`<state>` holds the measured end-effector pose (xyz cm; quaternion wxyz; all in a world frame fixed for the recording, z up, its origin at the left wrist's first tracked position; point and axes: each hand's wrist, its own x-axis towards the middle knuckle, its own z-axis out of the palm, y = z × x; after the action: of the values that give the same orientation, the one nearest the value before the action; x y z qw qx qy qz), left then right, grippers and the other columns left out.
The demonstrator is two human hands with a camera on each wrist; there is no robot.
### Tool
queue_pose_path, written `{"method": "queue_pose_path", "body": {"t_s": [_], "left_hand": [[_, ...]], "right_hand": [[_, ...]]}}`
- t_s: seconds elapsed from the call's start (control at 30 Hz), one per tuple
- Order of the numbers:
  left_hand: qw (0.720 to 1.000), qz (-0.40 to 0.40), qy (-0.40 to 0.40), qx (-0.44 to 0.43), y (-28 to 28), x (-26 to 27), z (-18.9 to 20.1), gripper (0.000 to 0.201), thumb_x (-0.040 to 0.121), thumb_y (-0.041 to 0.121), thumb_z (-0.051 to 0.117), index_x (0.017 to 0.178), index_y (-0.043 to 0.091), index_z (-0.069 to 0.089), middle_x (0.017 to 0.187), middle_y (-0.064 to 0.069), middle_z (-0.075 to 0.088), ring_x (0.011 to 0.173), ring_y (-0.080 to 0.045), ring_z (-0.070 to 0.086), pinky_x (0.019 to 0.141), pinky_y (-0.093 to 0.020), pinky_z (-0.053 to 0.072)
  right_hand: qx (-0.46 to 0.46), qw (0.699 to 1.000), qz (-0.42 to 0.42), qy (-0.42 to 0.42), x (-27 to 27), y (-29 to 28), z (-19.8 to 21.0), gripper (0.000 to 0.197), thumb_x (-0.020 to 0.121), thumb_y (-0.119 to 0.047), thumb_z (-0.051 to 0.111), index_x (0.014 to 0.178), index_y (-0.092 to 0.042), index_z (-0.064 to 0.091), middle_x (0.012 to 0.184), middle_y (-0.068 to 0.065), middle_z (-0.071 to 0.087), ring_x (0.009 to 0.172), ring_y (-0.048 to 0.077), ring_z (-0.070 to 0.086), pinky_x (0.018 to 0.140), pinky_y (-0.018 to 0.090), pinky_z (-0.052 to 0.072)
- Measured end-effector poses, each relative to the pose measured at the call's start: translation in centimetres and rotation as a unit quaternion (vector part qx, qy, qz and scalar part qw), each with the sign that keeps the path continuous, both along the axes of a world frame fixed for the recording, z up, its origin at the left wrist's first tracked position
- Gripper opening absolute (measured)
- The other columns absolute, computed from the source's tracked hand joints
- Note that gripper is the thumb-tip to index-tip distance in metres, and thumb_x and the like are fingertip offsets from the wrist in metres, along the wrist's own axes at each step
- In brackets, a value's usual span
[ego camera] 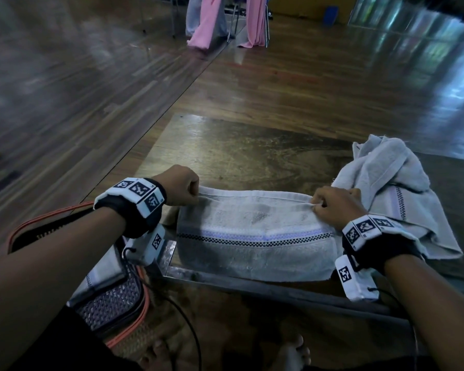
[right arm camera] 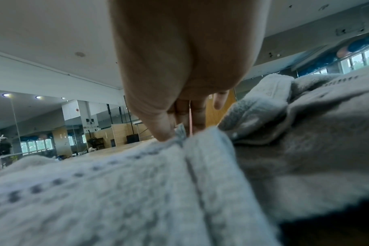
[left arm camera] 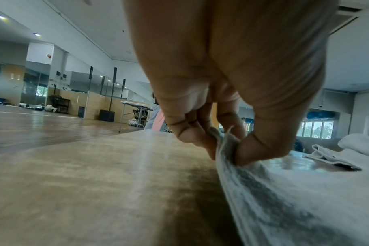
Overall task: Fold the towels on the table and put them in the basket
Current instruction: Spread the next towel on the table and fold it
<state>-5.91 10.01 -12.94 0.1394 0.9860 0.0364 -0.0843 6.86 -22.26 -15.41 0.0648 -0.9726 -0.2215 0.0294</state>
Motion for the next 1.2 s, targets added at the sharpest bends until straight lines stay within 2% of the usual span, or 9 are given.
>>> {"method": "queue_pose_path", "body": {"t_s": [0.17,0.3,0.4,0.5,0.63,0.77,0.87,1.0,1.2], "left_hand": [[1.000,0.007,0.002,0.015,0.2,0.1,0.6,0.014,0.079,0.023,0.068,0.072,0.014,0.061,0.068,0.005,0.054,0.060,-0.007,0.046,0.049,-0.014,0.031],[0.999,-0.006,-0.035,0.015,0.6,-1.1,1.7,0.009,0.080,0.020,0.067,0.081,0.011,0.064,0.072,0.005,0.055,0.061,-0.004,0.044,0.051,-0.013,0.029],[0.998,-0.001,-0.069,-0.012,0.6,-3.4,3.0,0.005,0.080,0.017,0.067,0.082,0.013,0.064,0.077,0.003,0.059,0.066,-0.008,0.049,0.054,-0.014,0.032],[0.994,0.001,-0.102,-0.035,-0.2,-6.8,4.2,0.005,0.080,0.011,0.066,0.084,0.011,0.065,0.083,-0.003,0.065,0.071,-0.013,0.052,0.058,-0.019,0.035],[0.990,0.029,-0.125,-0.056,-2.0,-11.0,4.9,0.011,0.083,0.010,0.062,0.093,0.013,0.060,0.091,-0.004,0.067,0.078,-0.016,0.056,0.056,-0.014,0.035],[0.985,0.027,-0.149,-0.084,-3.1,-15.3,4.6,0.022,0.088,0.008,0.057,0.108,0.012,0.061,0.101,-0.003,0.067,0.086,-0.015,0.057,0.074,-0.021,0.042],[0.991,-0.023,-0.120,-0.057,-3.1,-17.8,4.5,0.018,0.088,0.009,0.057,0.102,0.016,0.066,0.095,0.003,0.065,0.079,-0.008,0.052,0.067,-0.009,0.034],[0.985,-0.022,-0.092,-0.142,-2.7,-19.2,6.2,0.011,0.092,0.015,0.053,0.090,0.021,0.062,0.086,0.004,0.064,0.078,-0.013,0.058,0.065,-0.016,0.041],[0.975,0.002,-0.220,-0.025,-2.5,-15.7,10.0,0.015,0.088,0.006,0.057,0.100,0.005,0.067,0.093,-0.008,0.068,0.083,-0.020,0.058,0.067,-0.019,0.039]], "right_hand": [[0.031,0.999,0.005,0.007,0.1,-0.5,1.0,0.016,0.086,-0.022,0.056,0.076,-0.033,0.052,0.073,-0.006,0.062,0.097,0.026,0.058,0.090,0.036,0.023],[0.108,0.994,-0.004,0.016,-0.6,-1.5,2.4,0.019,0.083,-0.014,0.062,0.099,-0.023,0.058,0.099,0.005,0.068,0.098,0.030,0.060,0.093,0.040,0.041],[0.149,0.988,-0.005,0.038,-2.0,-2.5,3.7,0.027,0.084,-0.009,0.062,0.111,-0.012,0.062,0.101,0.012,0.068,0.090,0.025,0.061,0.083,0.035,0.048],[0.123,0.992,0.023,0.029,-4.6,-3.5,5.1,0.019,0.085,-0.008,0.061,0.102,-0.008,0.068,0.097,0.011,0.070,0.080,0.016,0.058,0.073,0.027,0.042],[0.138,0.990,0.034,0.010,-9.1,-4.8,6.6,0.015,0.085,-0.009,0.060,0.099,-0.010,0.067,0.095,0.009,0.068,0.086,0.022,0.059,0.077,0.031,0.045],[0.158,0.986,0.048,0.022,-13.7,-7.2,7.1,0.016,0.084,-0.010,0.063,0.099,-0.015,0.066,0.092,0.003,0.065,0.084,0.017,0.058,0.073,0.027,0.041],[0.113,0.985,0.083,0.097,-16.4,-9.1,7.6,0.016,0.084,-0.014,0.065,0.095,-0.026,0.064,0.092,-0.005,0.065,0.085,0.009,0.060,0.074,0.023,0.046],[0.109,0.977,0.110,0.144,-17.3,-10.5,9.9,0.016,0.085,-0.019,0.064,0.093,-0.033,0.063,0.092,-0.010,0.066,0.085,0.005,0.062,0.077,0.025,0.052],[0.126,0.984,0.115,0.046,-14.4,-8.5,14.5,0.012,0.087,-0.013,0.061,0.097,-0.018,0.065,0.089,-0.001,0.068,0.082,0.014,0.062,0.075,0.027,0.049]]}}
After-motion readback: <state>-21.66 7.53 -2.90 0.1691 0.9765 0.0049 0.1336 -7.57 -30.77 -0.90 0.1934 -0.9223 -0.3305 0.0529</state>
